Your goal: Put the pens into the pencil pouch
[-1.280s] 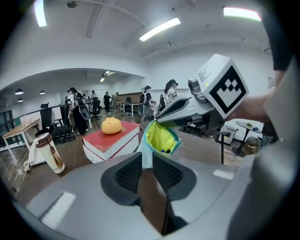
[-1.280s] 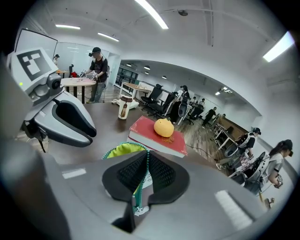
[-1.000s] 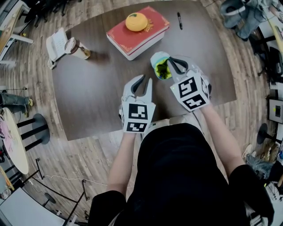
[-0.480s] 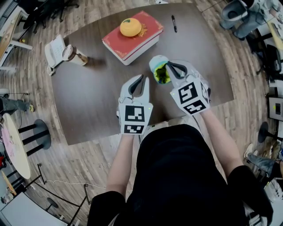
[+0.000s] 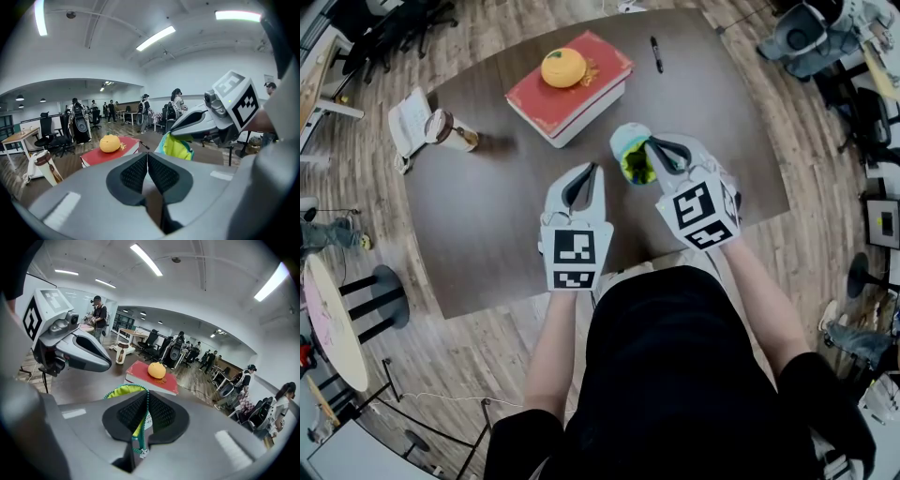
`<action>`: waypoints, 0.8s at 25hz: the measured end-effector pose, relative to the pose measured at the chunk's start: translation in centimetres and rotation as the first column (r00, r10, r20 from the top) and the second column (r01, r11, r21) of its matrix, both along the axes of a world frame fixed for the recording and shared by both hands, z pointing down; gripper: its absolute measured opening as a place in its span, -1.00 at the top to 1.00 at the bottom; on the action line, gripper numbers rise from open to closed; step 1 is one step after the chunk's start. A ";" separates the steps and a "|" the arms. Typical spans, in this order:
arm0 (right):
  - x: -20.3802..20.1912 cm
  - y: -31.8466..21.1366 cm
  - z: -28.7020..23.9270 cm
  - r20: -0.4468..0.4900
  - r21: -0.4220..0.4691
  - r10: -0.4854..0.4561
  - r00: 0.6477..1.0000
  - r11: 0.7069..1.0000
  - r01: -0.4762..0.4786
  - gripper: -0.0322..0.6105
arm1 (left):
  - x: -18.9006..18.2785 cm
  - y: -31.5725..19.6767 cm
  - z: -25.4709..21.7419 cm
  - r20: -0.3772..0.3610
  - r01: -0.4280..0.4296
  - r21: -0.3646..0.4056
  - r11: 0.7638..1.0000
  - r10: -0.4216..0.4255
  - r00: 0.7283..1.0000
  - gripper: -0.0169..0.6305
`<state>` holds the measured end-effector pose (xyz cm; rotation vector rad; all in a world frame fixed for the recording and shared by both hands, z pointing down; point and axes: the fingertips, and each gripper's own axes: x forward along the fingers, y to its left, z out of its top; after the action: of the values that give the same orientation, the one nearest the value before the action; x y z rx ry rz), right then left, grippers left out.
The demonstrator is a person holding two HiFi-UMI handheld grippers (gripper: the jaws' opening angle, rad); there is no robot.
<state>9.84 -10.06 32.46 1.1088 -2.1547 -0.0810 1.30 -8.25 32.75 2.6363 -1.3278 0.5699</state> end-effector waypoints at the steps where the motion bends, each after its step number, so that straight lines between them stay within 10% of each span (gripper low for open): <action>1: 0.0 0.0 -0.1 0.003 0.002 0.001 1.000 1.000 -0.001 0.84 | 0.0 -0.1 -0.1 0.000 0.001 0.003 1.000 -0.001 1.000 0.95; 20: 0.3 0.5 -0.6 0.012 0.015 0.004 1.000 1.000 -0.004 0.84 | -0.8 -0.9 -0.3 0.003 0.025 0.005 1.000 -0.025 1.000 0.96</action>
<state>10.09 -9.59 31.91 1.1250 -2.1652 -0.0895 0.52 -9.19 32.47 2.6194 -1.3634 0.5685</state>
